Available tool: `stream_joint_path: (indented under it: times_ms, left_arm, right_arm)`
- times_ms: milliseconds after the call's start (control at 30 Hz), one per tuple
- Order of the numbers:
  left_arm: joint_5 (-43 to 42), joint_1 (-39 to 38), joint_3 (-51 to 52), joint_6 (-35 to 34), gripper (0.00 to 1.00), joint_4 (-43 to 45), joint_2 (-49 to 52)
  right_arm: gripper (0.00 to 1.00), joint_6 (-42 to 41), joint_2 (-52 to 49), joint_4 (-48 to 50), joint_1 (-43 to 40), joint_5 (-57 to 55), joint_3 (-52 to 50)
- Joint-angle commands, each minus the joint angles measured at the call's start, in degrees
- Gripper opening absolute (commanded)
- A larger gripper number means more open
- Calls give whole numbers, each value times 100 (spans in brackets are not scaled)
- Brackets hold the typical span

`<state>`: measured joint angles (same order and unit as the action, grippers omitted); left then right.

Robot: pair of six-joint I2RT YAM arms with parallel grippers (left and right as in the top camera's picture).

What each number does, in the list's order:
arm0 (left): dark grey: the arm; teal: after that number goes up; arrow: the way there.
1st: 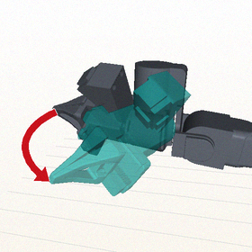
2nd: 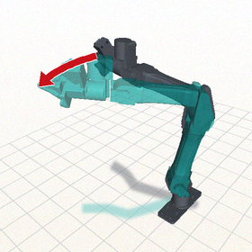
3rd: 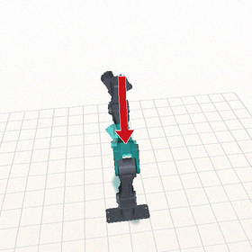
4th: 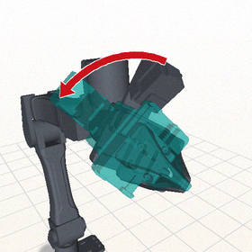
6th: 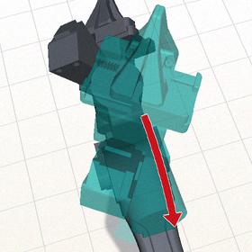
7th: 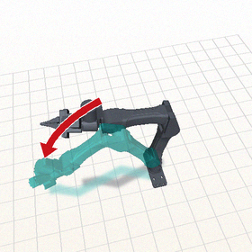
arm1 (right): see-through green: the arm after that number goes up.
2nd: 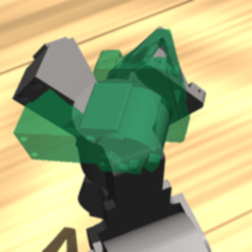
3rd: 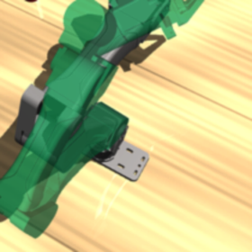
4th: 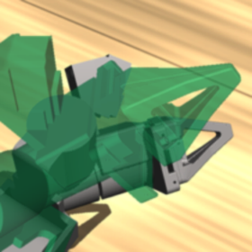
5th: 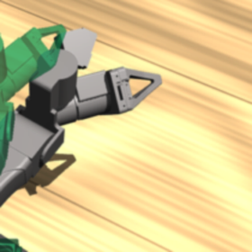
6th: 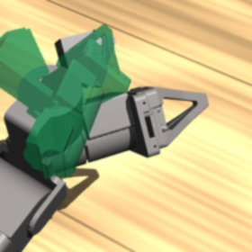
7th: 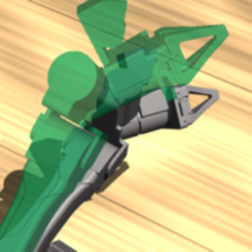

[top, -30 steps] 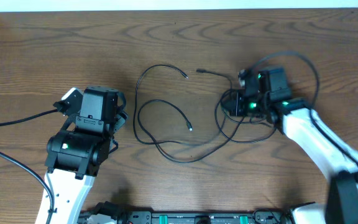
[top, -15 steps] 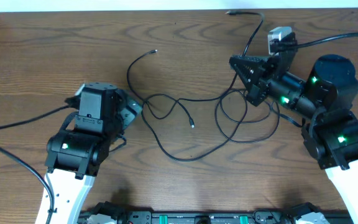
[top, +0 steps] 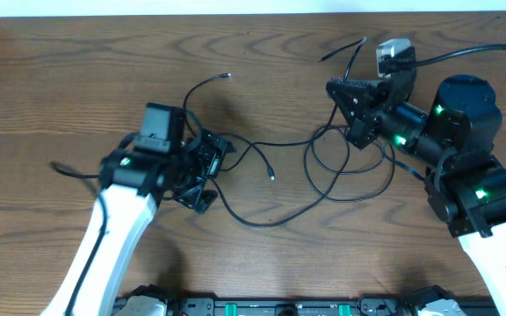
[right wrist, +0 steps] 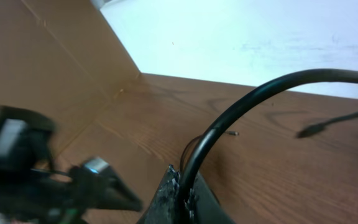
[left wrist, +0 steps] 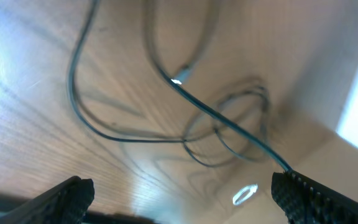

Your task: Untangle cables

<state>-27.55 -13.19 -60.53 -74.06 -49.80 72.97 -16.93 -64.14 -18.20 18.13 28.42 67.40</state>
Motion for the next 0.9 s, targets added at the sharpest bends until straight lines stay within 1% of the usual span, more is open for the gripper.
stream_joint_path:
  times_ms: [0,67,100,167,233,300,367,400,467,533,600,667,733,867]
  left_arm:
    - [-251,15,243,-774,98,352,570]
    - [-448,15,247,-772,98,844,883]
    - [-564,15,247,-769,100,1082,1036]
    - [-730,13,247,-772,90,1403,1353]
    - [-737,17,247,-769,78,1456,1620]
    - [-730,17,247,-767,62,1456,1847]
    - [-680,17,247,-767,44,1456,1985]
    - [-623,17,247,-763,30,1451,2022]
    - [-409,28,247,-739,8,1432,2028]
    - [90,33,247,-654,8,1432,1971]
    - [890,33,247,-446,7,1432,1843]
    - [1005,52,238,-275,7,1447,1674]
    - [914,94,192,4,7,1561,1410]
    - [828,101,-9,688,7,2074,636]
  right_arm:
    - [1,173,214,-52,13,-46,44]
    - [1,179,245,-157,13,-44,44]
    - [1,179,249,-208,13,-46,44]
    - [1,179,251,-304,13,-48,44]
    - [1,181,254,-361,7,-50,44]
    - [1,184,254,-396,7,-85,44]
    - [1,208,254,-442,7,-114,44]
    - [1,247,254,-470,7,-111,44]
    - [1,295,254,-544,4,-116,44]
    - [1,380,254,-634,-11,-120,44]
    - [1,376,254,-815,-48,-243,44]
    - [1,378,254,-1016,-83,-393,44]
    - [1,378,254,-1270,-122,-614,44]
    - [1,385,254,-1692,-166,-1080,44]
